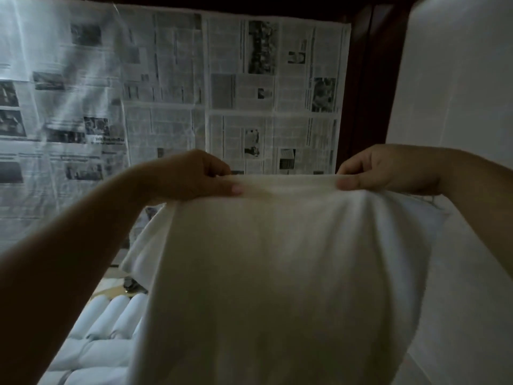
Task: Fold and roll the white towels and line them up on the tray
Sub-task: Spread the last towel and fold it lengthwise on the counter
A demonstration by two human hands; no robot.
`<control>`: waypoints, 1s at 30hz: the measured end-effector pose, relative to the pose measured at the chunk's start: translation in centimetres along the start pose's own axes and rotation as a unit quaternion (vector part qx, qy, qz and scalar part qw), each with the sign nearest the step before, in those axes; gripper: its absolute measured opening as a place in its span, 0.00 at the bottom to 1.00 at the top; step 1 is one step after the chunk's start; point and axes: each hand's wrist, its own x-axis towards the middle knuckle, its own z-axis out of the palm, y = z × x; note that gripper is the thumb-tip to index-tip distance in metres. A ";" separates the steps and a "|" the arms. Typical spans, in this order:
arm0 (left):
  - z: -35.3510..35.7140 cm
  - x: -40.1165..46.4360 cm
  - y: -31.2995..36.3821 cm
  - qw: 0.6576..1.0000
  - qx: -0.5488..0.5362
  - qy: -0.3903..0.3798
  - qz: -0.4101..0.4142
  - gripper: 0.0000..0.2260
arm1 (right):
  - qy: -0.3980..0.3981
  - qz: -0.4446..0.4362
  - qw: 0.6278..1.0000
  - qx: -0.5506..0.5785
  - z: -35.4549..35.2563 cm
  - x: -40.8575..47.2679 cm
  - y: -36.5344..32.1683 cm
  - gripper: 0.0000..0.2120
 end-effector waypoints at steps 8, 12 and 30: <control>8.5 -1.0 -9.7 0.976 0.172 -0.089 -0.103 0.21 | -0.044 0.054 0.991 -0.113 8.5 1.8 9.1 0.05; 12.6 -2.7 -14.2 0.972 0.166 -0.112 -0.127 0.17 | -0.073 0.068 0.987 -0.124 12.6 1.8 15.1 0.04; 27.7 -0.9 -23.8 0.936 0.160 -0.229 -0.214 0.18 | -0.272 0.124 0.953 -0.047 22.9 3.4 33.4 0.17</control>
